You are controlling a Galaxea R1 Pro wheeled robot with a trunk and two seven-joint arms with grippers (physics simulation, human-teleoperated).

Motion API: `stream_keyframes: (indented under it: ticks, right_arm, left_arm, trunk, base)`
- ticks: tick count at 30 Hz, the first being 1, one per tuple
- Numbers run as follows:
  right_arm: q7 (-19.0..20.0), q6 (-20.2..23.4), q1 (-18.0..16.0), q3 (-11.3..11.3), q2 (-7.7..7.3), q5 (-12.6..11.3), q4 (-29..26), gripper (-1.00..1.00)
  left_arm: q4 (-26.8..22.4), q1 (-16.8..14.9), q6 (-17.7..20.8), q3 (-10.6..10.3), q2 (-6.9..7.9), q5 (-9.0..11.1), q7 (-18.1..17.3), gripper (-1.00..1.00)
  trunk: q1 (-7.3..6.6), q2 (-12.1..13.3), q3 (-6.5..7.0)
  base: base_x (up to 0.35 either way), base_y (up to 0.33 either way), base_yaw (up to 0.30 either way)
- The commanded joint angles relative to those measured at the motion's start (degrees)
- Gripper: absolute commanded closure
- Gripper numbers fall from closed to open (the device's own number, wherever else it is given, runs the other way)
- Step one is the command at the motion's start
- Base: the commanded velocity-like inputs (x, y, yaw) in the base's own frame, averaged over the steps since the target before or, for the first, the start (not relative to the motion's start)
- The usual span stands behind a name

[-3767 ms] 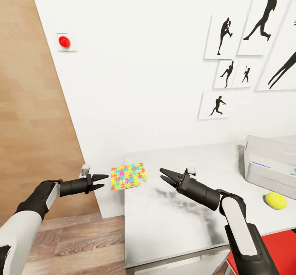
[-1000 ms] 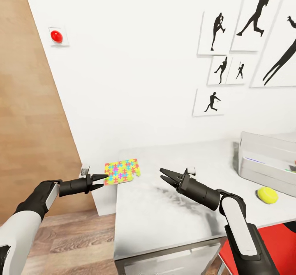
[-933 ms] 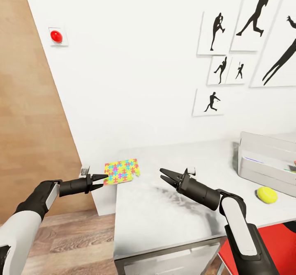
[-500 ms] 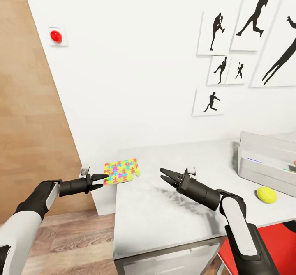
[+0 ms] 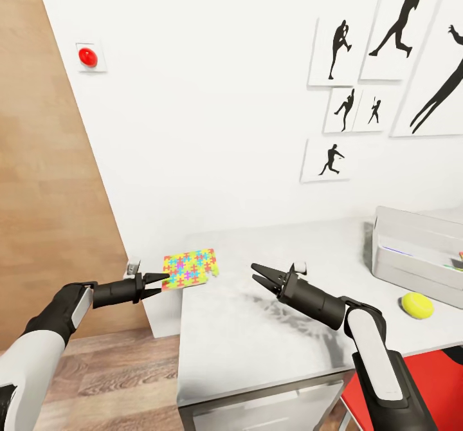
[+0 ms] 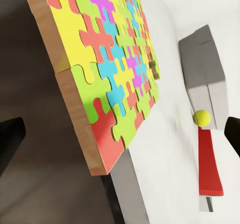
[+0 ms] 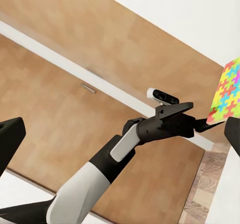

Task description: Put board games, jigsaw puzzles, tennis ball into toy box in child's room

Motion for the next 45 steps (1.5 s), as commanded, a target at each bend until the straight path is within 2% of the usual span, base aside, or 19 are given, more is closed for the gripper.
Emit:
stream_keyframes:
  ticks: [1, 32, 33, 45]
  right_arm:
    - [0.5, 0.3, 0.0, -0.2, 0.06, 0.4, 0.0, -1.0]
    - [0.5, 0.3, 0.0, 0.2, 0.06, 0.5, 0.0, -1.0]
    - [0.5, 0.3, 0.0, 0.2, 0.06, 0.5, 0.0, -1.0]
    - [0.5, 0.3, 0.0, 0.2, 0.06, 0.5, 0.0, -1.0]
  left_arm:
    - [0.0, 0.0, 0.4, 0.0, 0.0, 0.1, -0.1, -1.0]
    - [0.0, 0.0, 0.5, 0.0, -0.01, 0.1, -0.2, -1.0]
    - [0.0, 0.0, 0.5, 0.0, -0.01, 0.1, -0.2, 1.0]
    - [0.0, 0.0, 0.4, 0.0, -0.01, 0.1, -0.2, 1.0]
  trunk:
    - [0.0, 0.0, -0.05]
    - [0.0, 0.0, -0.05]
    - [0.0, 0.0, -0.05]
    - [0.0, 0.0, -0.05]
  base:
    - [0.0, 0.0, 0.0]
    - [0.015, 0.0, 0.0]
    - [0.0, 0.0, 0.0]
    - [0.0, 0.0, 0.0]
